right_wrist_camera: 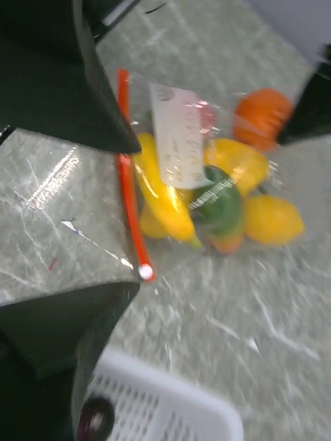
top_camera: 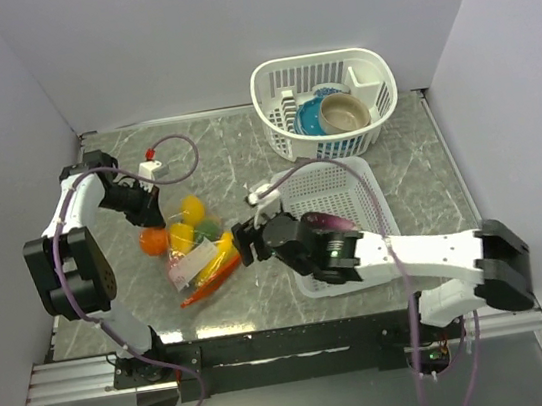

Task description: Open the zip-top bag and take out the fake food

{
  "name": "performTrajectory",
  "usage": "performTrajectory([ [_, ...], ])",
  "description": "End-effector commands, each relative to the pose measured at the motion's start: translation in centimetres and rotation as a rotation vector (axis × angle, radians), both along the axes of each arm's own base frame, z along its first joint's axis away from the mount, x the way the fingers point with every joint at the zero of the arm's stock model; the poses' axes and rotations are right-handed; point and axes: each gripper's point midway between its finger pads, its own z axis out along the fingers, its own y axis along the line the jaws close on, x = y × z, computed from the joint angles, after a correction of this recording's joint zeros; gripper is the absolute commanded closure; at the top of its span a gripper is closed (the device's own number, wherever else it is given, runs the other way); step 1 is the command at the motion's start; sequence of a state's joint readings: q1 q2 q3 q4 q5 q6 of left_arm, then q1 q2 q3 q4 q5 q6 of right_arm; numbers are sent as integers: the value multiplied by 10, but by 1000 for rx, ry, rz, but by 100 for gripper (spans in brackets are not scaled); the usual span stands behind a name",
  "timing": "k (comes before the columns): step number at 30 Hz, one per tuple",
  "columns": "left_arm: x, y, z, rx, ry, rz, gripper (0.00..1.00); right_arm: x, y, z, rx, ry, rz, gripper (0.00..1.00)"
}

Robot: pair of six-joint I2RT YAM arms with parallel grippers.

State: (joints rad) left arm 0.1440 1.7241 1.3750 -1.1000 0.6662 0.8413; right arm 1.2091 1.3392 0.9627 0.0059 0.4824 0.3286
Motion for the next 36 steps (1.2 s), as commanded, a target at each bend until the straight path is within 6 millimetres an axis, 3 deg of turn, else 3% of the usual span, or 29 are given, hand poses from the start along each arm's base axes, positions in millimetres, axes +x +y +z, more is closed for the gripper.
performTrajectory([
  [1,15,8,-25,46,17,66,99,-29,38,-63,-49,131,161,46],
  [4,16,11,-31,67,15,87,99,-34,58,-72,-30,170,192,68],
  [6,13,11,-33,69,18,93,99,-36,68,-81,-25,195,215,66],
  [11,7,15,-39,96,32,125,99,-41,93,-80,12,222,276,63],
  [24,-7,8,-31,66,46,120,99,-25,136,-117,2,303,261,35],
  [26,-9,8,-30,68,43,114,99,-21,138,-120,-3,303,249,24],
  [31,-14,7,-31,66,51,103,99,-9,136,-112,-12,269,206,11],
  [36,-13,6,-27,55,48,94,99,3,122,-116,-24,236,115,7],
])
